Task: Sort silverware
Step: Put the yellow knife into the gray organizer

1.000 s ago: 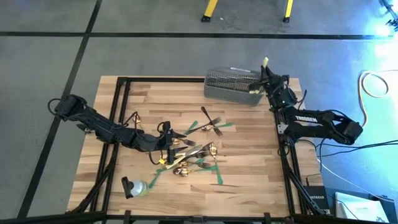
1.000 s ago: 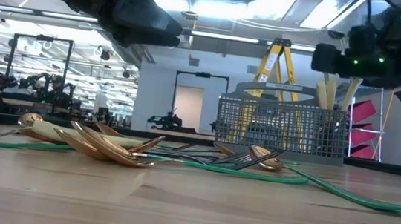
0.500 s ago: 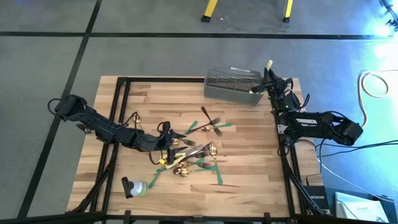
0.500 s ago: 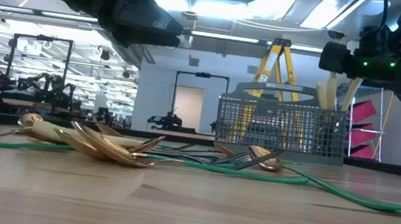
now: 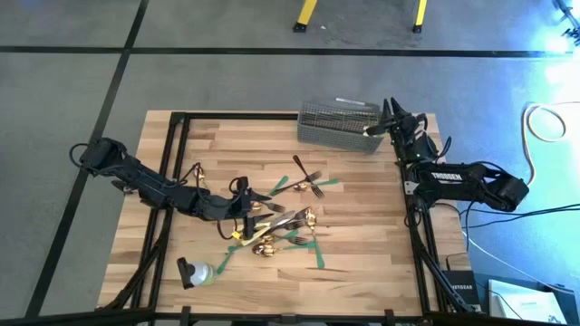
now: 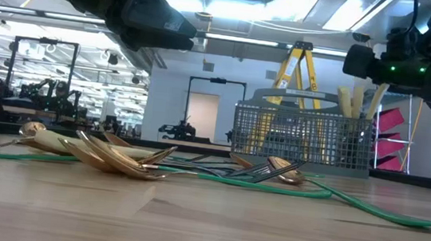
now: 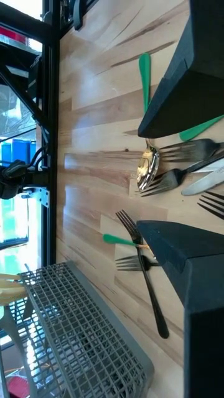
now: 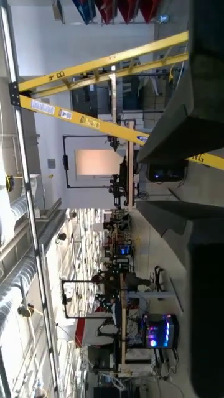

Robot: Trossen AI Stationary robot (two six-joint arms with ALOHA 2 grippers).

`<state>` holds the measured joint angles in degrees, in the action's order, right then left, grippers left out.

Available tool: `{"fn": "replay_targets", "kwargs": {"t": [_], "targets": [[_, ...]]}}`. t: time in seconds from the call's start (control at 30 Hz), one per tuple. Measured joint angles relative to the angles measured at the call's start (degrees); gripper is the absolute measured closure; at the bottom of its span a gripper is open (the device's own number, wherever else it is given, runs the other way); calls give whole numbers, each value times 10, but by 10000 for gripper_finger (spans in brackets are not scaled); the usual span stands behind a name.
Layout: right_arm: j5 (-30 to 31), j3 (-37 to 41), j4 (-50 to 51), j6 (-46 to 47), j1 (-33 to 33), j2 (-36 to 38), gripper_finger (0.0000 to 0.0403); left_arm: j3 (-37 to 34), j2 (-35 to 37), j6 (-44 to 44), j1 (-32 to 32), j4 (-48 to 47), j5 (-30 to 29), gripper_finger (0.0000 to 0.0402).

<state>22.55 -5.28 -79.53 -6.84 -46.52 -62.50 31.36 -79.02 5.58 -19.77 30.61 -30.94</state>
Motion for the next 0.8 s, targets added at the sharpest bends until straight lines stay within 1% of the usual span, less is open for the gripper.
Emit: {"fn": "replay_targets", "kwargs": {"t": [0.1, 0.13, 0.2, 0.27, 0.4, 0.53, 0.6, 0.7, 0.73, 0.8], "targets": [[-20, 0, -5, 24, 0, 0, 314, 0, 0, 0, 0, 0, 0, 188], [-36, 0, -12, 28, 0, 0, 314, 0, 0, 0, 0, 0, 0, 188], [-87, -2, -21, 22, 0, 1, 314, 0, 0, 0, -1, -1, 9, 188], [-137, -18, -27, 7, 1, 8, 314, 0, 0, 0, -1, -3, 28, 188], [-194, -41, -21, 1, 0, 15, 314, 0, 0, 7, -1, -25, 77, 188], [-280, -69, -20, -10, 0, 16, 314, 0, 0, 37, -2, -61, 125, 188], [-341, -85, -2, -6, 0, 16, 314, 0, 0, 61, -5, -86, 136, 188], [-426, -111, 45, 14, 2, 16, 313, 0, 0, 87, -16, -123, 138, 188], [-446, -119, 68, 18, 8, 16, 313, 0, 0, 94, -22, -137, 138, 188], [-464, -134, 120, 12, 27, 16, 313, 0, 0, 110, -35, -169, 138, 188]]}}
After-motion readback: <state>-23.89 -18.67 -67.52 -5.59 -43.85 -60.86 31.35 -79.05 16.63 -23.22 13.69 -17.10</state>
